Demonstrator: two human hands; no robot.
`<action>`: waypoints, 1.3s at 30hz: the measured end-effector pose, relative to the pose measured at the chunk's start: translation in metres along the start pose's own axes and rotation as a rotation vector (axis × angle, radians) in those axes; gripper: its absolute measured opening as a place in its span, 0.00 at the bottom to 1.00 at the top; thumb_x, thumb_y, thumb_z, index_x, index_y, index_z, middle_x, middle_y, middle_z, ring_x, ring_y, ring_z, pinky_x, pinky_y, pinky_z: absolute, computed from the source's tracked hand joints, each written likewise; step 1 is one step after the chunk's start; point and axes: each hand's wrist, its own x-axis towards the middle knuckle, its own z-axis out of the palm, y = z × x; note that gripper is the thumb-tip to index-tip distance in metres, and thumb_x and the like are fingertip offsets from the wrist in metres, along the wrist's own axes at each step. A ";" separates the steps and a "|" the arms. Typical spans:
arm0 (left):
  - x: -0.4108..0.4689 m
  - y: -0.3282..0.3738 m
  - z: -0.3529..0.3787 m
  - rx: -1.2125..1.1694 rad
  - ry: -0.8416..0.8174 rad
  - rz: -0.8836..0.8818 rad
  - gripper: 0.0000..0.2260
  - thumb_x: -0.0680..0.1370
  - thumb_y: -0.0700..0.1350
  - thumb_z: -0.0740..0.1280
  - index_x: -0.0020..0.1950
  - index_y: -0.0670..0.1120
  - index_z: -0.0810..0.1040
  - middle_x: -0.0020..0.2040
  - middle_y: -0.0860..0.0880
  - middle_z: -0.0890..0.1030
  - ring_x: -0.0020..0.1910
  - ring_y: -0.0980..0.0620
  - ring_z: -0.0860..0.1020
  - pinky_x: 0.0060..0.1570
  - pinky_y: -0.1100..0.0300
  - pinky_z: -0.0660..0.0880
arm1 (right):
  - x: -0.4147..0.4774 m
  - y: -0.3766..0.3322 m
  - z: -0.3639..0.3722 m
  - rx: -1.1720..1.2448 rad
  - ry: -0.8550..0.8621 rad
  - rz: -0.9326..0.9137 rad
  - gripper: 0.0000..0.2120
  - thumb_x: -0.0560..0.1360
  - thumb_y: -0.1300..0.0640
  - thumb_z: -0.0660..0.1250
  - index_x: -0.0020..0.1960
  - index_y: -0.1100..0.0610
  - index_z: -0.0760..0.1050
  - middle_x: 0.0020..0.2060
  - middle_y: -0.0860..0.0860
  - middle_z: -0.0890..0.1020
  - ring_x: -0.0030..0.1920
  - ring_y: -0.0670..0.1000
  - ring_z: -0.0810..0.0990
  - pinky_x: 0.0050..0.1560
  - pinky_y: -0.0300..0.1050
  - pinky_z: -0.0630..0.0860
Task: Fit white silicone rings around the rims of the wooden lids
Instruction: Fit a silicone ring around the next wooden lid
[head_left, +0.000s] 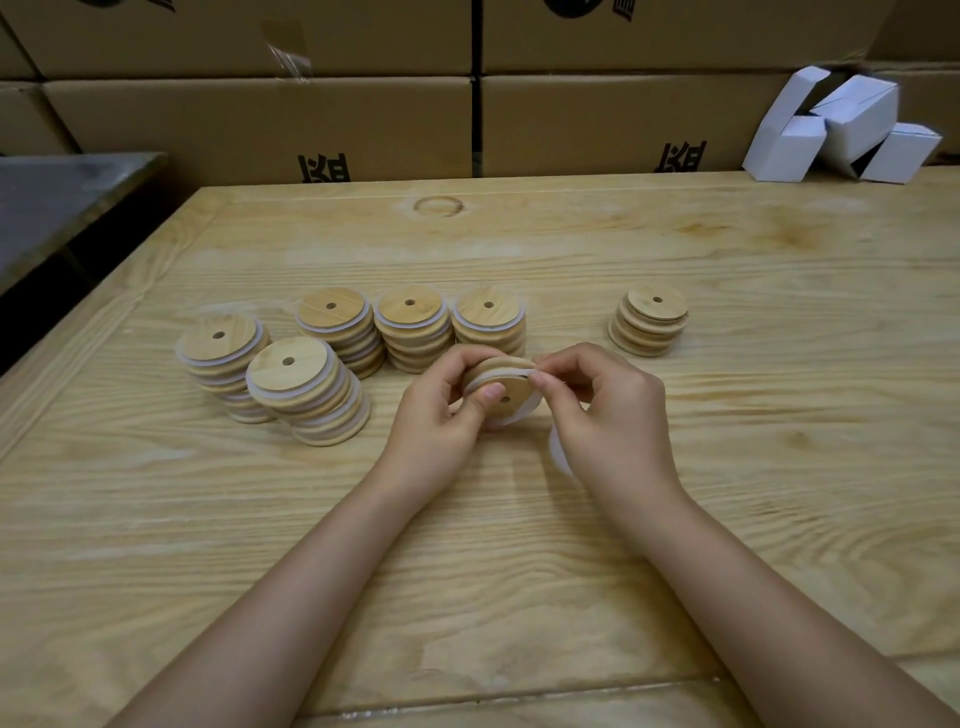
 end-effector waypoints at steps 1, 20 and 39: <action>0.000 0.000 0.000 0.015 0.005 0.016 0.09 0.74 0.40 0.64 0.52 0.51 0.75 0.50 0.46 0.80 0.51 0.48 0.78 0.48 0.43 0.78 | 0.001 0.000 0.000 0.023 -0.004 0.027 0.02 0.71 0.64 0.71 0.41 0.59 0.80 0.37 0.49 0.83 0.40 0.47 0.80 0.44 0.44 0.76; 0.000 0.001 0.003 -0.194 0.019 -0.129 0.05 0.79 0.37 0.60 0.50 0.47 0.68 0.46 0.44 0.78 0.39 0.53 0.81 0.33 0.52 0.81 | -0.003 0.000 0.002 -0.108 -0.045 0.004 0.03 0.72 0.60 0.70 0.45 0.59 0.78 0.41 0.49 0.82 0.40 0.47 0.79 0.45 0.48 0.75; 0.003 -0.001 -0.009 -0.362 -0.108 -0.171 0.09 0.73 0.45 0.65 0.52 0.44 0.75 0.47 0.46 0.82 0.47 0.46 0.81 0.46 0.47 0.80 | 0.007 -0.004 -0.006 0.314 -0.131 0.288 0.08 0.70 0.63 0.72 0.36 0.51 0.79 0.35 0.46 0.83 0.39 0.44 0.82 0.45 0.38 0.76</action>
